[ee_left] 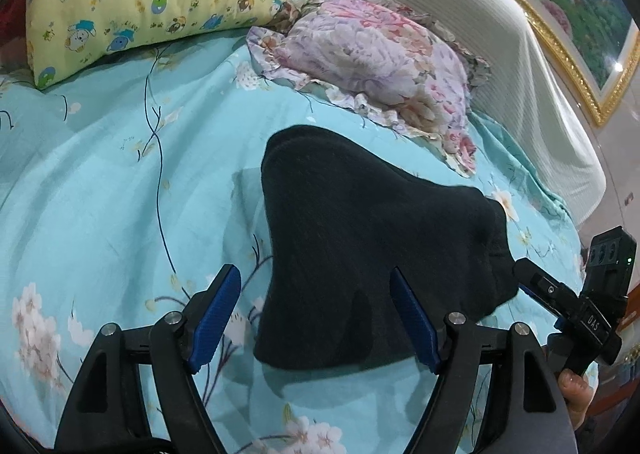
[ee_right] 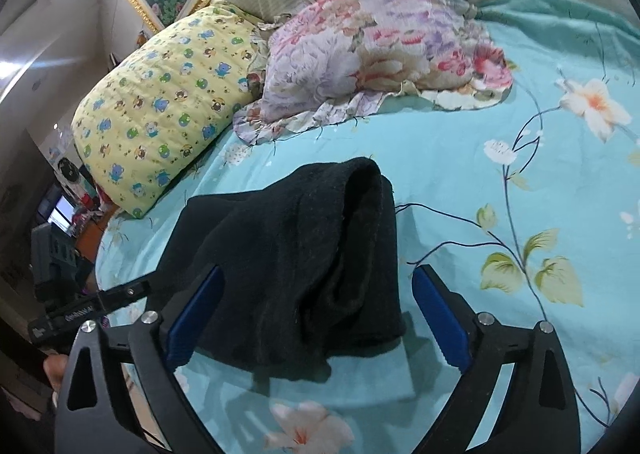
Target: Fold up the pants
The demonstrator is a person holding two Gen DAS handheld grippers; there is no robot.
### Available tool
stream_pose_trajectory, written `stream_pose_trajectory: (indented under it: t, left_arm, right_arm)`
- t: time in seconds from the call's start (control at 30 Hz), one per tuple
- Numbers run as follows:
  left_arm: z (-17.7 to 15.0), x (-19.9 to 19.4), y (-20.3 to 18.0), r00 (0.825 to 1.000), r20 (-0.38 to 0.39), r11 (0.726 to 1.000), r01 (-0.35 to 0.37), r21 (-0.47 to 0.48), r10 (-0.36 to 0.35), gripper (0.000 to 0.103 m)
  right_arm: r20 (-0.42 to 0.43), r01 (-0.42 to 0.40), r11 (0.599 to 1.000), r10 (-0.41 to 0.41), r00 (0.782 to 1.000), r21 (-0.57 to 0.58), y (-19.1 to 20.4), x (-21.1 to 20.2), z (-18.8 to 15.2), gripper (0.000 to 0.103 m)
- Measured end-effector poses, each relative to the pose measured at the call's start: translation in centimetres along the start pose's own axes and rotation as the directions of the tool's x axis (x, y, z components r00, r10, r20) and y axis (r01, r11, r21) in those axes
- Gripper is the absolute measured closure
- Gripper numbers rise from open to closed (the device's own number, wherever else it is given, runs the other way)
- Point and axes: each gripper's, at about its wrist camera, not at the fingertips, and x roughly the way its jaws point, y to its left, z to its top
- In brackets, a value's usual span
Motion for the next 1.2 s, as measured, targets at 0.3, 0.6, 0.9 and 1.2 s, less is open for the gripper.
stream_pose_trajectory:
  t: [0.3,0.6,0.9,1.2]
  left_arm:
    - [-3.1,-1.5,-2.5,0.999,0.013,0.989,-0.048,0.138,0.046,0.023]
    - [-4.7,-2.5,-3.7,0.996,0.041,0.978,-0.091,0.188,0.085,0.023]
    - [-6.2,-2.5,-4.1,0.992,0.043,0.966,-0.123,0.226,0.116,0.022]
    - [-7.3,-1.7,-4.2,0.982,0.051,0.948,-0.191,0.255,0.184,0.021]
  right_arm:
    - [0.052,0.041,0.995,-0.036,0.998,-0.095,1.7,-2.2,-2.3,0.006]
    - [0.077,0.07,0.966,-0.052,0.996,-0.248,4.8,-3.1,-4.0,0.005]
    - [0.075,0.075,0.954,-0.055,0.996,-0.292,5.9,-2.9,-5.5,0.004]
    - [0.064,0.101,0.946,-0.086,0.994,-0.308,5.6,-1.8,-6.9,0.003]
